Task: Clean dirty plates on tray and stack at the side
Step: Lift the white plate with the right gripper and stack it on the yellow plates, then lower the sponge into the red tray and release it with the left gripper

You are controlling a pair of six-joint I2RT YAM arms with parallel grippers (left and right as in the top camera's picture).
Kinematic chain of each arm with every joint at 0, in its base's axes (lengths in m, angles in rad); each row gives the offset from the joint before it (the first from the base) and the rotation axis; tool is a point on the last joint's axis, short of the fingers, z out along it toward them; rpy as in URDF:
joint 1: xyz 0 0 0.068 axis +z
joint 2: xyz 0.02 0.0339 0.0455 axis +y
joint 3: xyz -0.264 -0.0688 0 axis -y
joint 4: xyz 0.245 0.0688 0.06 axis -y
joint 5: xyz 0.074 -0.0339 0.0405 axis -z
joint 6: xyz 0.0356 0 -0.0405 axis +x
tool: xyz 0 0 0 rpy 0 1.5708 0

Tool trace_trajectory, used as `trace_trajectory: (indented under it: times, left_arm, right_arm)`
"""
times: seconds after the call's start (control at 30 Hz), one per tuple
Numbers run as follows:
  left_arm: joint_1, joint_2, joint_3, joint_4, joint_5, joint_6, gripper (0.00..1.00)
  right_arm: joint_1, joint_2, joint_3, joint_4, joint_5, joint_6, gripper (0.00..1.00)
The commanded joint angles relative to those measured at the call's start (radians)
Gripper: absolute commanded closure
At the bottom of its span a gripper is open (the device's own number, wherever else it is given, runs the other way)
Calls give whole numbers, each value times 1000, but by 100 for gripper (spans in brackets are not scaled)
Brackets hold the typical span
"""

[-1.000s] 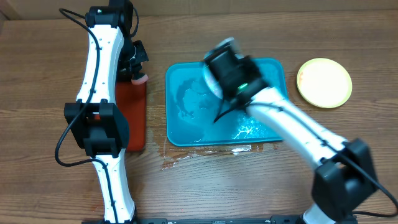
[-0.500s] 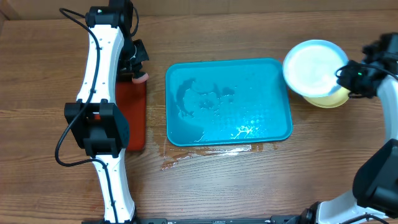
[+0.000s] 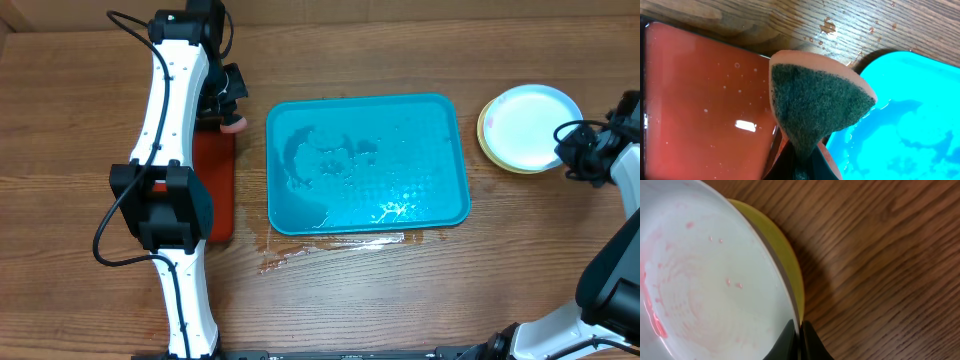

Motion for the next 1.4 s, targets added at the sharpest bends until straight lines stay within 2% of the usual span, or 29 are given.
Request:
trace_trajectory:
  times: [0.0, 0.07, 0.13, 0.2, 0.23, 0.27, 0.3, 0.4, 0.47, 0.57, 0.6, 0.67, 0.83, 0.93, 1.1, 1.37]
  left_arm:
    - [-9, -13, -2, 5, 11, -3, 96]
    - [-9, -13, -2, 5, 11, -3, 96]
    - [-9, -13, -2, 5, 11, -3, 96]
    - [-9, -13, -2, 5, 11, -3, 96]
    - [-9, -13, -2, 4, 11, -3, 96]
    - [-9, -13, -2, 4, 11, -3, 96]
    - [-9, -13, -2, 4, 11, -3, 96]
    - [-9, -13, -2, 0, 11, -3, 96]
    - [-9, -13, -2, -24, 11, -1, 96]
    - [-9, -18, -2, -38, 12, 20, 96]
    - [-9, -21, -2, -41, 13, 19, 95]
    - [-9, -43, -2, -53, 47, 25, 96]
    - [-9, -96, -2, -81, 52, 44, 95]
    - [-9, -132, -2, -119, 46, 43, 96]
    - [-9, -211, -2, -139, 43, 50, 95]
    - [-9, -392, -2, -200, -77, 4, 96]
  right_arm:
    - [-2, 7, -42, 39, 42, 19, 95]
    - [-2, 8, -45, 45, 42, 19, 95]
    - [-2, 8, -45, 56, 40, 19, 85]
    - [-2, 8, -45, 64, 29, 19, 80]
    - [-2, 8, -45, 68, 16, 19, 74]
    - [-2, 8, -45, 72, -11, 19, 62]
    - [-2, 8, -45, 76, -30, 17, 55]
    - [-2, 6, -27, 76, -182, 3, 46]
    - [2, -2, -2, 58, -317, -23, 44]
    - [19, -25, 27, 16, -394, -45, 36]
    - [26, -37, 33, 4, -396, -45, 27]
    - [61, -85, 37, -8, -396, -45, 0]
    - [154, -171, 37, -12, -395, -44, 0]
    - [257, -217, 37, -8, -342, -32, 0]
    - [390, -214, 37, 38, -344, -28, 0]
    - [557, -210, 37, 131, -330, -29, 0]
